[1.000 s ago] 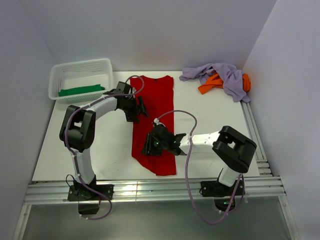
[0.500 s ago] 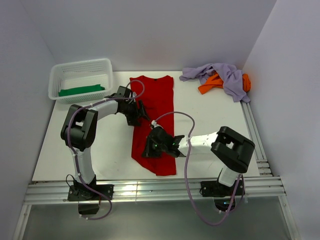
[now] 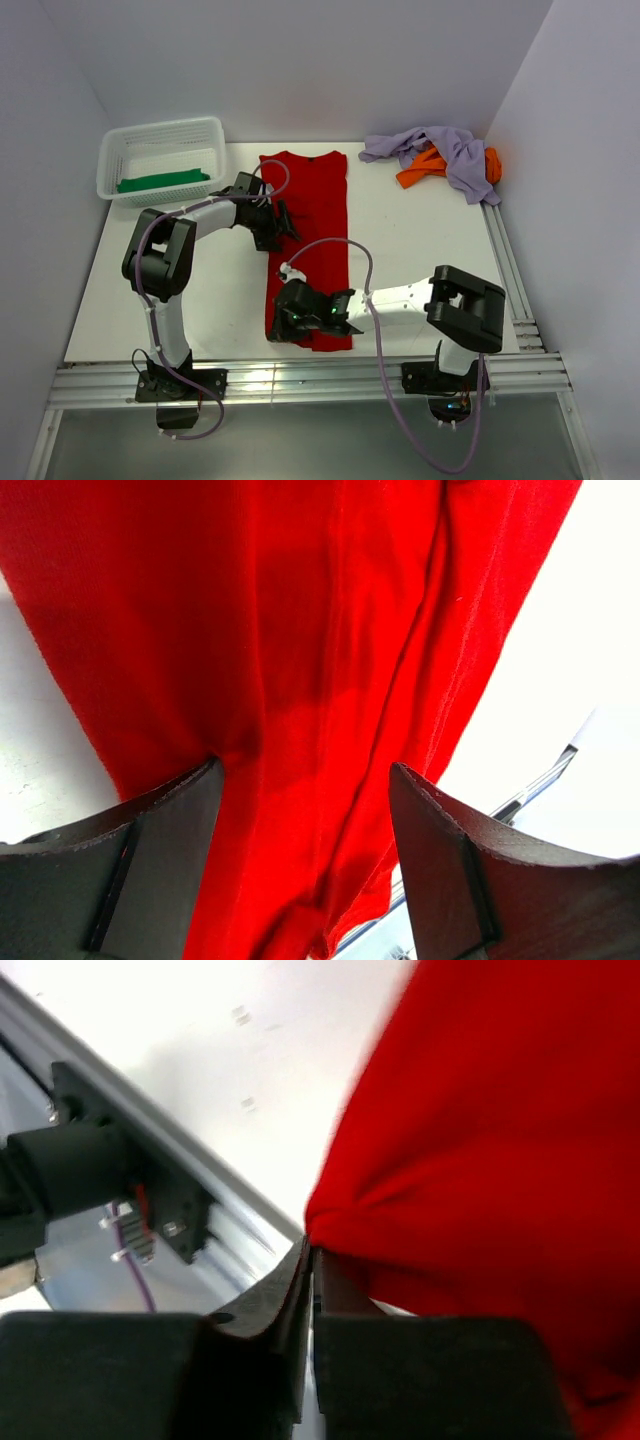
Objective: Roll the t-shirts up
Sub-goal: Fold the tshirt
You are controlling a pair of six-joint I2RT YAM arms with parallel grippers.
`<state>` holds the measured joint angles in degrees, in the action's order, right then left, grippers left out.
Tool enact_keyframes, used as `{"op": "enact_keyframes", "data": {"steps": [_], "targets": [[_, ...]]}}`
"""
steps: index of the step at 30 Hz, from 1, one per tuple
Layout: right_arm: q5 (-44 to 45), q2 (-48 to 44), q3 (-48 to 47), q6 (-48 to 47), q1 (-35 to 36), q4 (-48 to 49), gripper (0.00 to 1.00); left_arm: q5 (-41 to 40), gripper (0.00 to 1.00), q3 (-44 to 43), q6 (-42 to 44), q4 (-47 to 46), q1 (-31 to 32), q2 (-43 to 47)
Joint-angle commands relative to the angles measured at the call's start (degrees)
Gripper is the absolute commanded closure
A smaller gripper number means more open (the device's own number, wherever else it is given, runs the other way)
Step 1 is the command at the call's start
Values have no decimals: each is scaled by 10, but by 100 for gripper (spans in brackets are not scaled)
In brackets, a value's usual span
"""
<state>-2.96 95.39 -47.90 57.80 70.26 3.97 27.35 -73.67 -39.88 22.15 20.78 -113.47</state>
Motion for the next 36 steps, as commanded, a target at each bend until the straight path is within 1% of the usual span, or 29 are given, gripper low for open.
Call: {"op": "enact_keyframes", "data": {"steps": [1, 3, 4, 5, 6, 8, 12, 15, 18, 19, 20, 21, 23, 24, 25, 29, 30, 33, 36], "targets": [[28, -16, -39, 20, 36, -24, 89, -28, 26, -2, 13, 9, 9, -29], [29, -17, -45, 26, 44, -28, 82, -30, 26, -2, 13, 10, 11, -29], [29, -19, -50, 27, 48, -34, 64, -31, 26, -2, 13, 10, 11, -28], [29, -20, -54, 28, 55, -35, 54, -31, 26, -2, 13, 10, 13, -28], [43, -21, -57, 28, 58, -52, 49, -31, 26, -2, 13, 10, 13, -29], [50, -28, -59, 28, 61, -64, 47, -31, 26, -2, 13, 10, 14, -30], [69, -79, -26, 43, 59, -56, 46, -32, 26, -2, 15, 12, 15, -26], [81, -110, -7, 49, 45, -71, 47, -35, 26, -3, 17, 16, 15, -23], [75, -129, 17, 54, 26, -62, 51, -35, 26, -4, 19, 19, 16, -18], [67, -128, 22, 54, 9, -61, 57, -35, 26, -6, 19, 21, 16, -18], [58, -124, 23, 53, 1, -59, 61, -35, 26, -6, 20, 22, 16, -17], [45, -113, 24, 47, -9, -56, 69, -35, 26, -7, 20, 22, 16, -17], [29, -98, 25, 43, -29, -41, 77, -34, 26, -8, 21, 25, 16, -16], [-5, -80, 26, 44, -36, -22, 81, -33, 26, -9, 22, 25, 16, -15], [-17, -70, 32, 46, -47, 3, 87, -34, 26, -9, 23, 26, 16, -14], [-44, -22, 49, 69, -53, 42, 92, -33, 26, -10, 23, 31, 16, -9], [-53, -18, 62, 75, -51, 65, 92, -34, 26, -12, 23, 32, 16, -8], [-55, -9, 85, 93, -36, 86, 93, -35, 26, -17, 22, 33, 16, -7], [-52, -13, 92, 100, -17, 83, 93, -35, 26, -19, 19, 34, 16, -6]]}}
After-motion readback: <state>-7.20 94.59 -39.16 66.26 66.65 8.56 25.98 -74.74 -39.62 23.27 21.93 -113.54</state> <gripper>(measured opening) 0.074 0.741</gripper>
